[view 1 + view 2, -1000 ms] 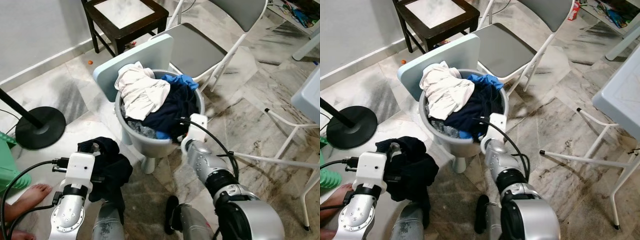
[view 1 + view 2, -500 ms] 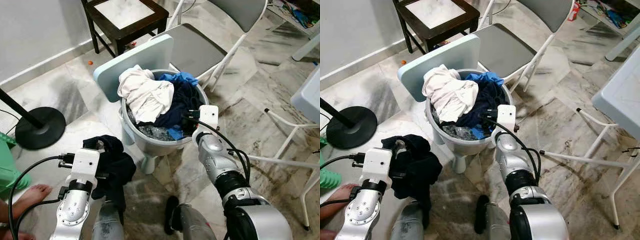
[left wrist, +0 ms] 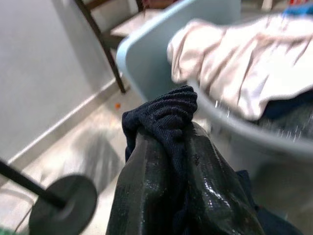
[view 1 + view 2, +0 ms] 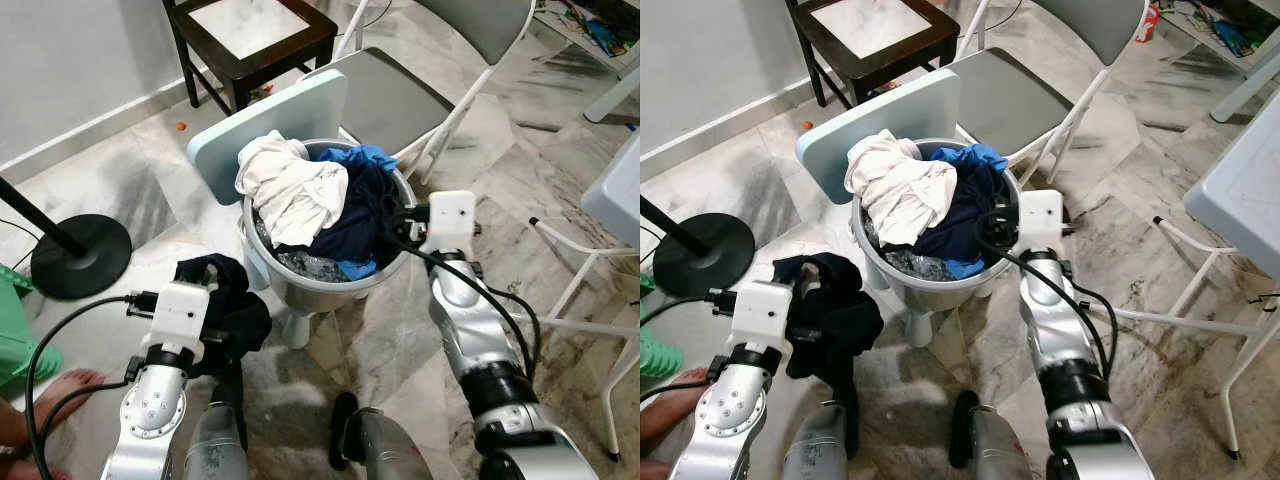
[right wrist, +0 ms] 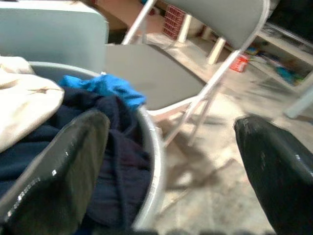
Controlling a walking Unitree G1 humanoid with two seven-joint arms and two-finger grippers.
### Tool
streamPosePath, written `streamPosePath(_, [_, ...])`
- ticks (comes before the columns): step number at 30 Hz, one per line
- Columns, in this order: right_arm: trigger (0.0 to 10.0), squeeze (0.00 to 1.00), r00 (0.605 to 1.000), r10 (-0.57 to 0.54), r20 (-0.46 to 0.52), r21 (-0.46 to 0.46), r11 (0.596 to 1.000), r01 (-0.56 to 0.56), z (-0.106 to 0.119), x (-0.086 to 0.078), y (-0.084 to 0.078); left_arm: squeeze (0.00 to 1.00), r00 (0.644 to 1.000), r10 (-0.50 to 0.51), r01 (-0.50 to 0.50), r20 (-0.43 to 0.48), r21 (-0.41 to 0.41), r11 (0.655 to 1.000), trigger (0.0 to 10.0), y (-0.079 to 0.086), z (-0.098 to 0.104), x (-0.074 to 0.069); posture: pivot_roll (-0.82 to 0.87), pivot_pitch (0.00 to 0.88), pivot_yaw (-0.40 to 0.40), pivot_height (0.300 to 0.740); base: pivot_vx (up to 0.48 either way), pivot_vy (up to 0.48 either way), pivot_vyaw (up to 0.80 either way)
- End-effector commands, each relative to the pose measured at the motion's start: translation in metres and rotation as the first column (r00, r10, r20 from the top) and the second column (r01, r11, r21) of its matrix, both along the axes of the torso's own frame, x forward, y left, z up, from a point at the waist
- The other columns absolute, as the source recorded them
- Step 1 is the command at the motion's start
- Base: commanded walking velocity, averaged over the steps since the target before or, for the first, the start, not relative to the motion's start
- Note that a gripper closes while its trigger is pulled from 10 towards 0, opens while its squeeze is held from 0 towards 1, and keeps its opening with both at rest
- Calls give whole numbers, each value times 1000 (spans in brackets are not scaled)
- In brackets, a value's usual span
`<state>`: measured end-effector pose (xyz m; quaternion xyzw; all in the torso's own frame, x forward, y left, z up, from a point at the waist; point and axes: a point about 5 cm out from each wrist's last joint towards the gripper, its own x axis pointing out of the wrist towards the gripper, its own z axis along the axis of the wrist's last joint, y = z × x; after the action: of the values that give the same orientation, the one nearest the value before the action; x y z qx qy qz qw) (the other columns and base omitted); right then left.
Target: Hang hanger
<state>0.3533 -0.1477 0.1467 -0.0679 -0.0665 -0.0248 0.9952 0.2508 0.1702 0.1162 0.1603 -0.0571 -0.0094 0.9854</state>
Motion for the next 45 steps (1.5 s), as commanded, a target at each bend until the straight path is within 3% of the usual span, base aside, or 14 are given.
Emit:
streamPosePath(1, [10000, 1000, 999, -25, 41, -3, 1000, 25, 5, -6, -10, 0, 997, -65, 65, 45, -12, 998, 10000, -10, 11, -1, 116, 255, -83, 740, 0, 0, 0])
streamPosePath(6, [10000, 1000, 997, -36, 74, -28, 999, 39, 8, -18, -19, 0, 981, -186, 188, 59, -24, 982, 10000, -26, 21, 1, 96, 250, -76, 740, 0, 0, 0])
streamPosePath(7, [10000, 1000, 996, -60, 62, -29, 998, 62, 5, -24, -25, 0, 960, -276, 278, 55, -29, 960, 10000, -37, 25, 1, 86, 246, -67, 740, 0, 0, 0])
streamPosePath(9, [10000, 1000, 996, -70, 57, -27, 997, 72, 3, -25, -27, 0, 951, -305, 307, 55, -28, 951, 10000, -41, 26, 1, 83, 245, -65, 740, 0, 0, 0])
streamPosePath(10, [10000, 906, 995, -85, 55, -23, 996, 86, 3, -27, -30, 0, 941, -334, 336, 51, -26, 942, 10000, -45, 27, 2, 75, 243, -61, 740, 0, 0, 0])
streamPosePath(12, [10000, 906, 994, -93, 55, -21, 995, 95, 3, -28, -32, 0, 935, -350, 352, 49, -25, 936, 10000, -47, 27, 2, 75, 243, -61, 740, 0, 0, 0])
streamPosePath(13, [10000, 0, 992, -107, 61, -18, 994, 109, 6, -30, -35, 0, 928, -371, 372, 29, -51, 927, 10000, -49, 28, 7, 59, 235, -53, 740, 0, 0, 0])
streamPosePath(16, [10000, 0, 991, -116, 64, -12, 993, 117, 10, -32, -37, 0, 908, -418, 416, -11, -95, 905, 10000, -52, 28, 12, 58, 232, -49, 740, 0, 0, 0])
streamPosePath(22, [10000, 0, 989, -133, 69, -9, 991, 134, 14, -31, -41, 0, 890, -455, 453, 26, -140, 880, 10000, -61, 48, 18, 55, 225, -44, 740, 0, 0, 0])
streamPosePath(26, [10000, 0, 986, -155, 64, 14, 988, 154, 15, -30, -44, 0, 856, -512, 517, 75, -111, 849, 10000, -72, 72, 22, 56, 220, -46, 740, 0, 0, 0])
streamPosePath(28, [10000, 0, 985, -163, 56, 27, 987, 162, 16, -29, -45, 0, 842, -531, 537, 99, -50, 842, 10000, -76, 84, 27, 59, 215, -48, 740, 0, 0, 0])
streamPosePath(33, [10000, 0, 985, -169, 32, 38, 985, 167, 12, -30, -44, 0, 934, -355, 357, 30, -89, 930, 10000, -51, 59, 37, 55, 213, -44, 740, 0, 0, -263])
streamPosePath(39, [10000, 0, 984, -180, 1, 45, 983, 180, 4, -35, -46, 0, 952, -304, 287, -45, -223, 932, 10000, -44, 39, 34, 44, 218, -43, 740, 0, 0, -800])
streamPosePath(45, [10000, 0, 985, -174, 3, 36, 984, 174, 5, -34, -44, 0, 942, -335, 320, -24, -231, 919, 10000, -48, 40, 36, 39, 216, -42, 740, 0, 0, -800])
